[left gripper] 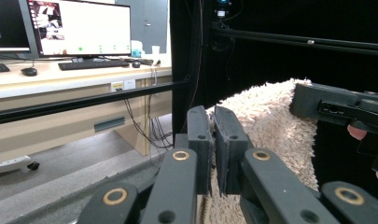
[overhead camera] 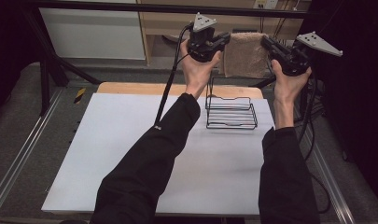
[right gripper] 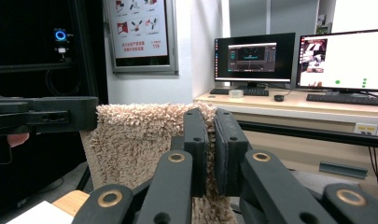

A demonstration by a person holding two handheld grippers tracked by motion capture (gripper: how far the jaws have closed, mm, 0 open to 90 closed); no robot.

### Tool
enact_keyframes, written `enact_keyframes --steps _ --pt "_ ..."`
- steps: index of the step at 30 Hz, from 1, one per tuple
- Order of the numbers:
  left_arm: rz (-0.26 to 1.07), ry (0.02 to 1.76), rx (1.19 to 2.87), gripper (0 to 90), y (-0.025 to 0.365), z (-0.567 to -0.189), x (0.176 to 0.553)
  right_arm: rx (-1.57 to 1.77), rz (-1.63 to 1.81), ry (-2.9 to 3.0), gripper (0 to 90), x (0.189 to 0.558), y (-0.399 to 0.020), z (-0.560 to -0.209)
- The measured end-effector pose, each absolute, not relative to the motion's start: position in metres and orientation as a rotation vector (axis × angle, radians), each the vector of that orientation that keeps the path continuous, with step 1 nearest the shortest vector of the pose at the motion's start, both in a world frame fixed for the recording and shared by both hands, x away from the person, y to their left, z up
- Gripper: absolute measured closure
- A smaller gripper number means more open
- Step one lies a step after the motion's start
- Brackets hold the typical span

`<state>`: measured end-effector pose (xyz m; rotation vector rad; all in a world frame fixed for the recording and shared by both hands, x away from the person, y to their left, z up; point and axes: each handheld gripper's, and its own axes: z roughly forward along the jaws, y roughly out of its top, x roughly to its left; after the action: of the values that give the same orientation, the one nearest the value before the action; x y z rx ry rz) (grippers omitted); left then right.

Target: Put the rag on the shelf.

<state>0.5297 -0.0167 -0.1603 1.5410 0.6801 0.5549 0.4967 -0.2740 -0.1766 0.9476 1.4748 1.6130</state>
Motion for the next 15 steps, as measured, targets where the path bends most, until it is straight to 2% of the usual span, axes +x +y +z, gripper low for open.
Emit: enact_keyframes --steps 15 --pt "0.558 0.695 1.573 85.7 -0.016 -0.180 0.546 0.956 1.589 1.518 85.2 0.515 -0.273 -0.194"
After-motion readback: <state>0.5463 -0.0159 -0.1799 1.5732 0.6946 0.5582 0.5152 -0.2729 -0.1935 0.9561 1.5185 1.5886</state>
